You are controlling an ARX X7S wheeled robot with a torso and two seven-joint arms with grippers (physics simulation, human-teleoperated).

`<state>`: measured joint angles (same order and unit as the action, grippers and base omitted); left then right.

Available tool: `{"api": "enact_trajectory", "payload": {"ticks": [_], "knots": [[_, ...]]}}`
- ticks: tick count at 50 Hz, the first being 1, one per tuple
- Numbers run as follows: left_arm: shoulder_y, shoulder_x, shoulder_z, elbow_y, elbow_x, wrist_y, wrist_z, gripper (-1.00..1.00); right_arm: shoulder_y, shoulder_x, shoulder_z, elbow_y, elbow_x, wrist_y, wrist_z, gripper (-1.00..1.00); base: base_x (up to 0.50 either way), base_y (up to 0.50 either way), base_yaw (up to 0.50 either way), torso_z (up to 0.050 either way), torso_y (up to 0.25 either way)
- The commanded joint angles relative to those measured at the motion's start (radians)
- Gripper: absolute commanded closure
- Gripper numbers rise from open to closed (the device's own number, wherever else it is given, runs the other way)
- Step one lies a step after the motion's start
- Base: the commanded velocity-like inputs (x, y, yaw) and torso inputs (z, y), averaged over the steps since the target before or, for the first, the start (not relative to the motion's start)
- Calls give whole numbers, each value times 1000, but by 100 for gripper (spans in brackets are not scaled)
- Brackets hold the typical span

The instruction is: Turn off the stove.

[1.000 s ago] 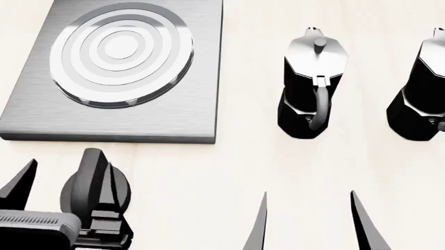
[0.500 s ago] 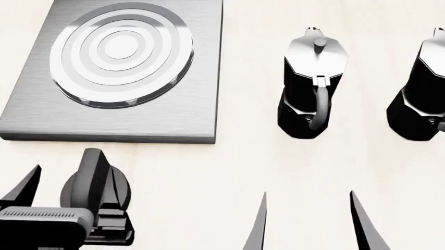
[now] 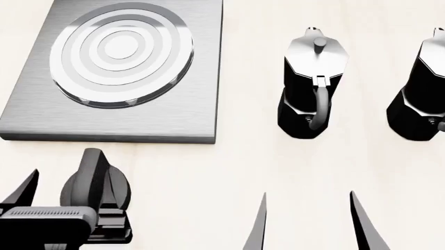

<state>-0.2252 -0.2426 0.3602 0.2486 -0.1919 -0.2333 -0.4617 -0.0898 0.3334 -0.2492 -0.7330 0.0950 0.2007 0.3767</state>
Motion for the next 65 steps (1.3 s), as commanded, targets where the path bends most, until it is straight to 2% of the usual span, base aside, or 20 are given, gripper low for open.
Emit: {"api": "enact_trajectory", "payload": {"ticks": [1, 41, 65], "knots": [[-5, 1, 0, -25, -4, 3, -6, -100, 0, 5, -2, -3, 3, -1, 5, -100, 0, 0, 0, 0, 0], [3, -7, -17, -103, -44, 10, -14, -100, -2, 20, -8, -9, 11, -5, 23, -100, 0, 0, 0, 0, 0], [91, -46, -35, 6, -87, -18, -35, -100, 1, 29, -11, -14, 16, -3, 32, -100, 0, 0, 0, 0, -1]]}}
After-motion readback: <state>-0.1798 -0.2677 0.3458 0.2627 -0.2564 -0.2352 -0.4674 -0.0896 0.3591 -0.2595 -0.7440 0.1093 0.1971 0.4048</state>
